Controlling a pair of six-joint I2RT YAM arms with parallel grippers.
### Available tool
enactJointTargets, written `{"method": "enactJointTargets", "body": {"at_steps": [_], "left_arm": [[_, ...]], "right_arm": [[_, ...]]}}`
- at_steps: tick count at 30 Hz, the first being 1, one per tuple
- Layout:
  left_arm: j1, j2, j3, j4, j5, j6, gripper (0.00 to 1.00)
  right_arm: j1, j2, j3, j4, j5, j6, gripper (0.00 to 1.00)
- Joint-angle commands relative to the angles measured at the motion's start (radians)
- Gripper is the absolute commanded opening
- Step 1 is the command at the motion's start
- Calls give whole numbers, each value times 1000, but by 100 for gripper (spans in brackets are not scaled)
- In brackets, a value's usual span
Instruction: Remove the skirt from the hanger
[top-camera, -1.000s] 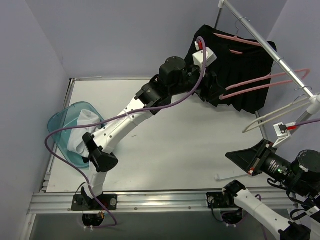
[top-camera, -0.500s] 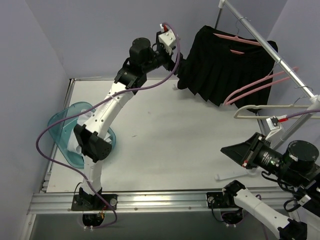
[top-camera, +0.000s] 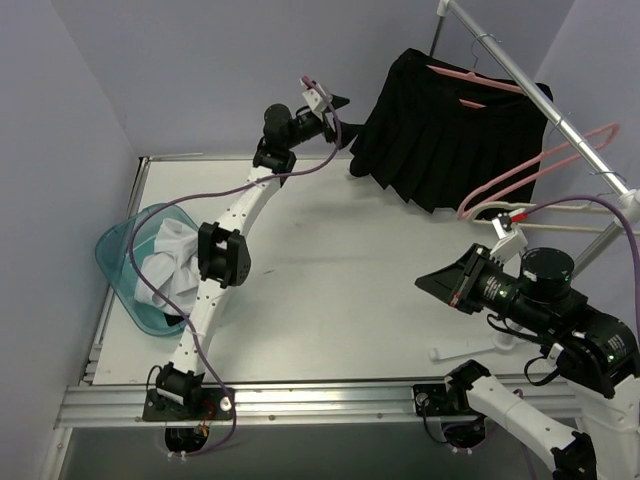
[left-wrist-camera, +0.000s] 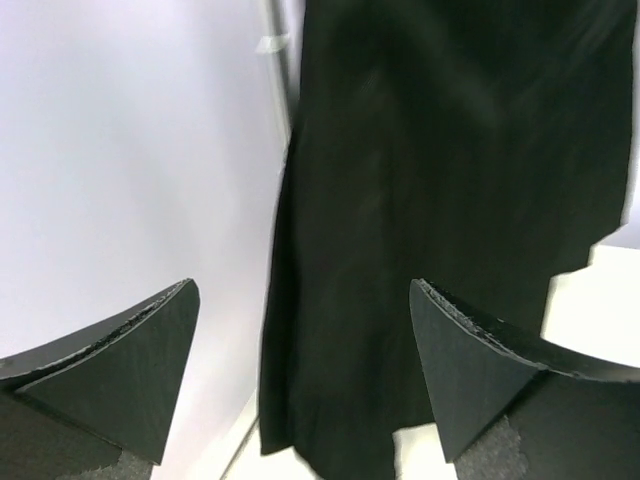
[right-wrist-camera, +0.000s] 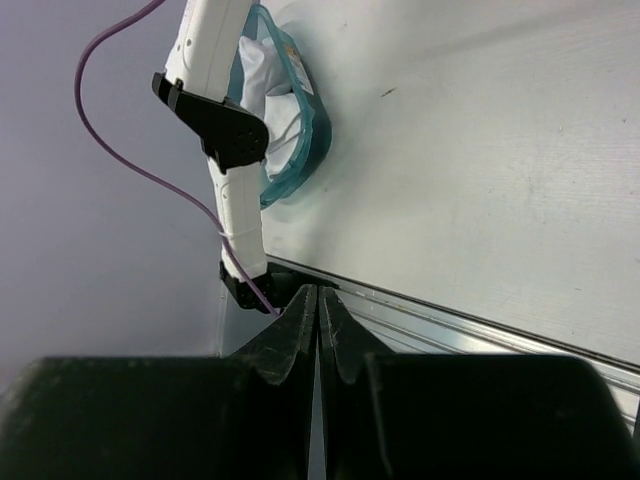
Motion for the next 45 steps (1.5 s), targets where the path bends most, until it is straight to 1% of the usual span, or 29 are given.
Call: {"method": "enactJointTargets", "body": {"at_steps": [1,4,11,12,17,19,21,22,24,25,26,27,29,31,33,35,36,37,38,39,40,41,42,43,45], "left_arm": [[-10,30,77,216,-13,-27,94],[-39,89,123,195,-75,38,94],[-125,175,129,207,-159,115,94],[-133,182,132,207,-171,146,94],[-170,244,158,205,-312,195,94],[-176,253,160,218,-354,206,100],[-182,256,158,228,-410,206,82],[-182,257,158,233,-420,203,63],[-183,250,155,213,-432,191,45],[-185,242,151,207,-435,175,22],[-187,216,125,199,-435,166,7],[-193,198,106,183,-449,158,3],[-206,137,39,175,-443,134,2],[-216,83,16,135,-444,99,2],[-226,34,-36,63,-421,73,2],[-233,-69,-111,25,-415,53,2],[-234,-110,-223,9,-409,43,2],[-240,-203,-287,3,-417,20,2],[-245,-254,-355,1,-423,11,2],[-248,-302,-486,0,-423,0,2],[-259,-397,-550,-2,-424,-30,2],[-265,-446,-611,-2,-421,-44,2],[-274,-489,-715,-5,-412,-67,2],[-286,-573,-759,-17,-411,-76,2],[-332,-650,-829,-66,-408,-79,2]], "right_arm": [[-8,13,-50,131,-2,30,0],[-8,52,-47,157,-1,10,0],[-8,89,-32,197,1,-13,0],[-7,86,-32,195,1,-12,0],[-8,70,-19,163,17,-12,0],[-8,61,-12,154,24,-9,0],[-8,50,-13,152,25,-4,0],[-8,47,-16,149,25,-3,0],[-8,34,-19,145,28,2,0],[-8,29,-27,143,30,5,0],[-7,26,-29,146,28,10,0],[-8,24,-27,149,27,11,0],[-8,41,-13,152,25,14,0],[-8,62,10,143,28,13,0],[-8,108,60,132,31,-2,0],[-8,139,126,99,48,-13,0],[-8,164,148,89,62,-19,0],[-8,176,168,77,62,-24,0],[-8,197,212,71,63,-30,0],[-7,207,233,60,66,-35,0],[-8,216,256,36,68,-50,0],[-7,224,278,22,70,-56,0],[-8,233,315,-1,74,-61,0],[-8,234,330,-12,83,-67,0],[-8,228,353,-27,91,-70,0]]}}
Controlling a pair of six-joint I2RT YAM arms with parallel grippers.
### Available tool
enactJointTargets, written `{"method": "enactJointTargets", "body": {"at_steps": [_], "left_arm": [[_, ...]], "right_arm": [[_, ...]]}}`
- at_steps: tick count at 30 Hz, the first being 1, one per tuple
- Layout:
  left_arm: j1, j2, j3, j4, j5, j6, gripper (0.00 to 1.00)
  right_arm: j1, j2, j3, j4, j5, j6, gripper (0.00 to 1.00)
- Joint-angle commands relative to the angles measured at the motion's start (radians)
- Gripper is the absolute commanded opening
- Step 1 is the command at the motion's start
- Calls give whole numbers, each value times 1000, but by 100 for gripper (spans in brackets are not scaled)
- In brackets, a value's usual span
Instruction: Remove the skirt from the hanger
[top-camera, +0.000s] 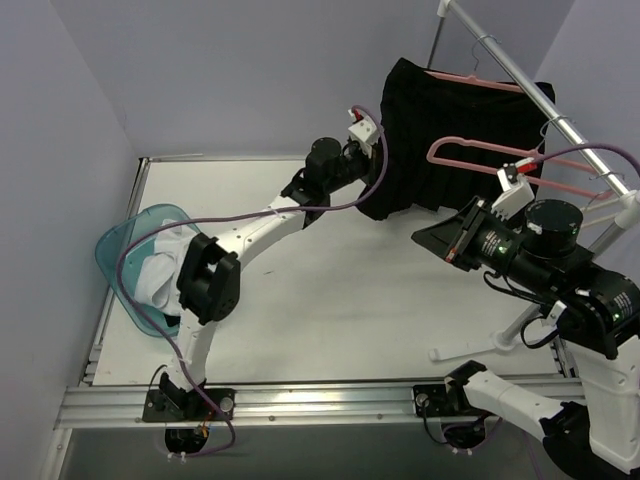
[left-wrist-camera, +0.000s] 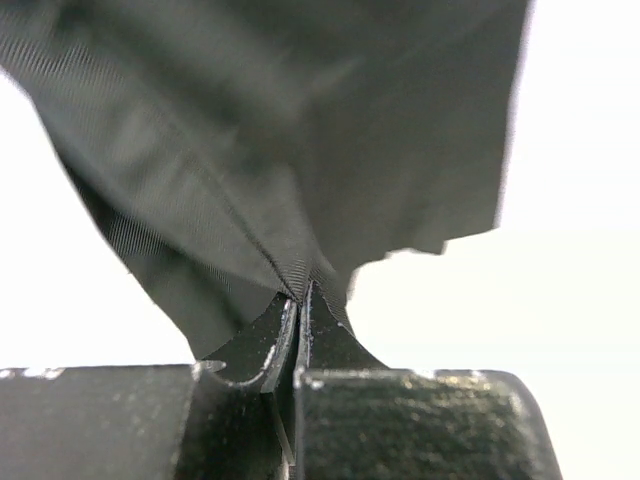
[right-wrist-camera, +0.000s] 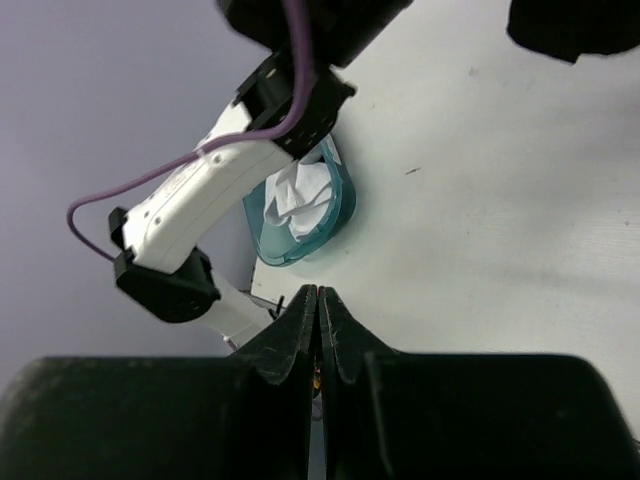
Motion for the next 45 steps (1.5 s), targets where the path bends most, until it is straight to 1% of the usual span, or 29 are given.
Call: {"method": "enactJointTargets", "body": {"at_steps": [1,2,5,8,10,11,12,13,16,18,21,24,27,29,32,35,36,37,39,40,43,45], "left_arm": [[-71,-223,-116,-41,13,-42,2],[-109,-259,-138,-85,-8,-38,2],[-172,-381,-219,-168,-37,-30,2],[-206,-500,-299,-236,-94,-9,2],[-213,-578,-342,-292,-125,-22,2],[-215,-604,-361,-308,-131,-24,2],[-218,-628,-396,-355,-139,-24,2],[-221,-671,-411,-369,-155,-25,2],[-227,-734,-457,-431,-157,-29,2],[-232,-753,-468,-486,-145,-29,2],[-247,-782,-488,-532,-125,-48,2],[-270,-805,-520,-524,-96,-73,2],[-308,-797,-510,-523,-74,-87,2],[-330,-785,-490,-521,-60,-91,2],[-376,-784,-490,-533,-86,-113,2],[-388,-802,-535,-523,-113,-147,2],[-393,-811,-543,-521,-126,-159,2],[-393,-813,-549,-521,-132,-165,2],[-393,-807,-540,-541,-143,-167,2],[-393,-804,-530,-558,-149,-165,2],[-393,-768,-474,-602,-152,-151,2],[-393,-733,-438,-615,-148,-131,2]], "right_arm": [[-6,-14,62,-56,37,-35,0],[-6,-26,62,-56,41,-34,0],[-4,-43,54,-39,57,-22,0],[-4,-31,79,-31,83,-32,0],[-3,-11,115,-60,110,-66,0],[-3,2,161,-71,121,-78,0],[-3,28,184,-86,141,-97,0],[-3,40,206,-86,147,-103,0],[-3,77,292,-74,175,-115,0],[-3,104,355,-68,195,-118,0],[-1,131,396,-56,204,-137,0],[-1,154,406,-48,212,-149,0],[-1,181,430,-62,232,-144,0],[-1,212,474,-74,293,-131,0],[-1,247,545,-100,340,-121,0],[0,262,585,-106,383,-114,0],[0,261,587,-111,423,-103,0],[2,256,584,-114,448,-95,1],[5,244,559,-111,523,-57,7],[6,224,544,-102,546,-43,15],[12,191,469,-57,597,-14,23],[14,186,436,-43,608,-11,27]]}}
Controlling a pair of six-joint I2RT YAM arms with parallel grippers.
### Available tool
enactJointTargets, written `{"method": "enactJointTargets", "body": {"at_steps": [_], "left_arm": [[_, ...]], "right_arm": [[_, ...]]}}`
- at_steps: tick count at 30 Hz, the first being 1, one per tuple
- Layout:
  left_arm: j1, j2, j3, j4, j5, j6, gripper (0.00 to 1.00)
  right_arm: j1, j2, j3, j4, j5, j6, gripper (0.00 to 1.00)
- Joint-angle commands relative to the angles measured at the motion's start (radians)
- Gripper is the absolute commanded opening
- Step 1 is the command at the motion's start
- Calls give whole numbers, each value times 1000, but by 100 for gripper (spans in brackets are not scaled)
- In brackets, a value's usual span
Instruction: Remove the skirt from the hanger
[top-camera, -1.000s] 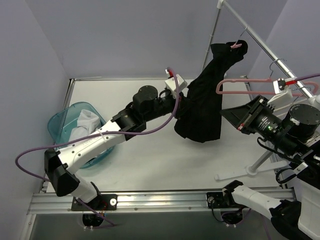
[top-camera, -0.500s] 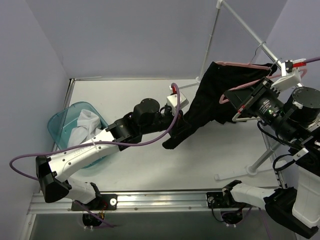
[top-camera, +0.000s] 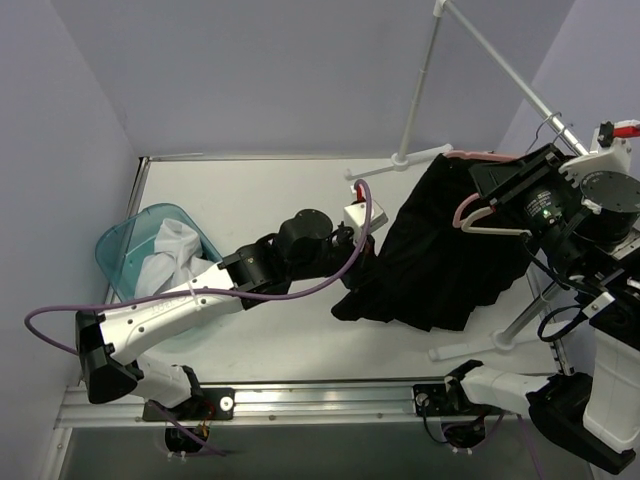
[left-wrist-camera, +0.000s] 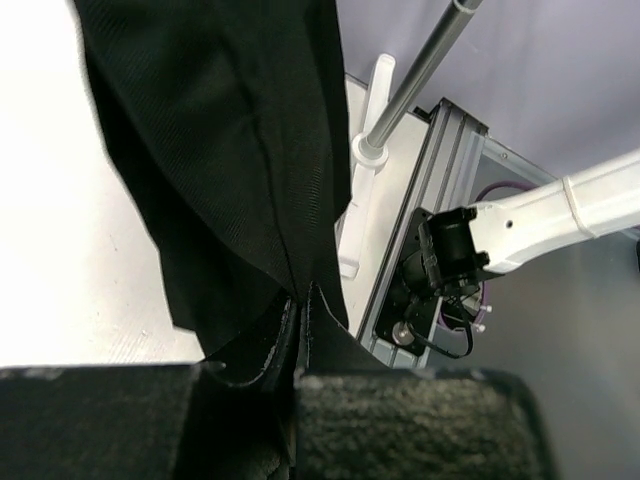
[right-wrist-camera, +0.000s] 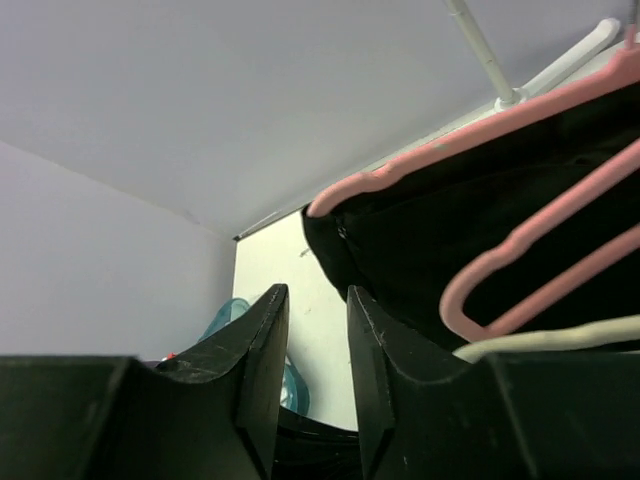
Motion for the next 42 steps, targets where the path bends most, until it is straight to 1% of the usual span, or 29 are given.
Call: {"method": "enactJointTargets", "body": {"at_steps": [1,6,10,11,12,13,15,18,19,21,24,28,31,36,42], "left_arm": [[0,40,113,-30,-9,10,2],[0,76,149,-30,19,22,2],[0,76,141,-28,22,22,2],[0,74,132,-24,22,19,2],[0,71,127,-20,25,16,2],[0,71,123,-17,25,16,2],[0,68,115,-16,25,13,2],[0,66,110,-16,24,13,2],[0,66,109,-11,25,15,2],[0,62,104,-11,25,15,2],[0,59,100,-10,25,18,2],[0,53,91,-8,24,19,2],[2,49,83,-7,25,24,2],[3,49,80,-7,30,27,2],[7,54,92,-13,39,35,2]], "right_arm": [[9,-14,-41,63,98,27,27],[10,9,-46,78,78,-14,29],[12,30,-41,90,116,-17,30],[10,44,-41,93,139,-14,31],[10,50,-41,92,154,0,34],[10,62,-43,90,168,7,41],[9,73,-43,90,203,29,45],[6,99,-31,69,258,61,60],[4,113,-28,60,269,67,67],[-11,122,-28,66,272,64,70],[-22,130,-41,84,280,75,70],[-40,128,-66,133,285,73,67],[-63,140,-60,126,286,70,65],[-94,137,-95,166,271,70,62],[-111,124,-147,210,257,107,62]]}}
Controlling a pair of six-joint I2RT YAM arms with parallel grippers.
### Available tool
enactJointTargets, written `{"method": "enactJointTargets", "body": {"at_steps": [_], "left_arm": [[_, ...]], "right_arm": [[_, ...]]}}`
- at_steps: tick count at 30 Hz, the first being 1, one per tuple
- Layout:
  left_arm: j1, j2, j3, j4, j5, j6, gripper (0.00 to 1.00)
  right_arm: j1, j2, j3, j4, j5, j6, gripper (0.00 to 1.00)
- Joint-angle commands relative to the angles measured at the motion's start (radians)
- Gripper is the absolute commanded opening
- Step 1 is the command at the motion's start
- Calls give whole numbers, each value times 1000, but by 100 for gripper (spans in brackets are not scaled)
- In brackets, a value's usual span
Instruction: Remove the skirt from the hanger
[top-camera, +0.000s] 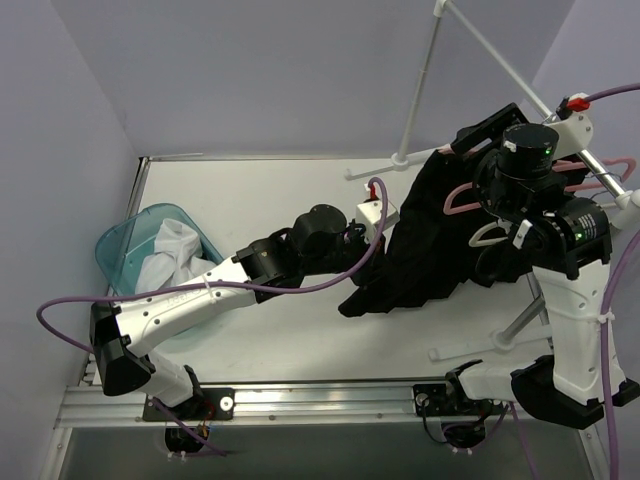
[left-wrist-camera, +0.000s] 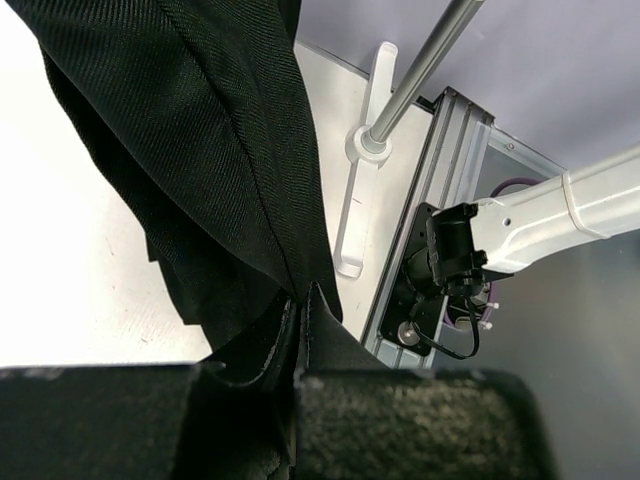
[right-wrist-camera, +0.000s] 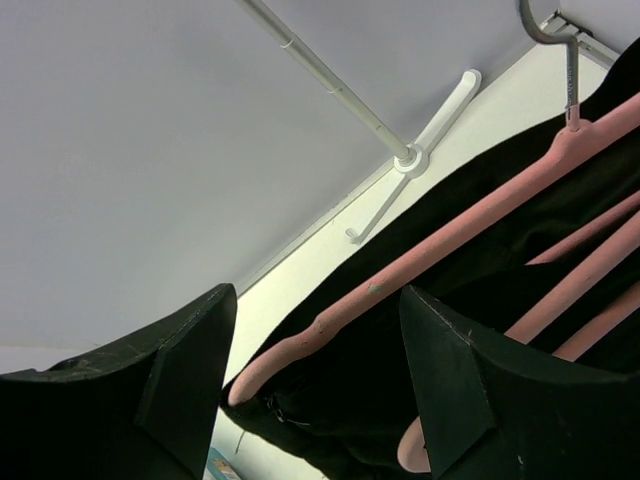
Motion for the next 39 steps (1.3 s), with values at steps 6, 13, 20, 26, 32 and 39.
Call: {"method": "enactJointTargets", "body": {"at_steps": [6,13,20,26,32,39], "left_arm": [[11,-34,13,13,31,24,2],[12,-39,8,5,46,29,2],[15,-46,4,-12,54,37,2],[20,-42,13,-21,59,43,2],[28,-19,54,-24,63,52,2],[32,-25,91,-30,-12,60,2]], "right_arm": [[-19,-6,-49,62,36,50,62],[-27,5,-111,111,38,60,55],[-30,5,-152,194,27,42,37],[-30,-12,-198,256,4,27,0],[-30,-70,-267,372,-62,-15,0],[-28,-77,-244,414,-209,-35,0]]}}
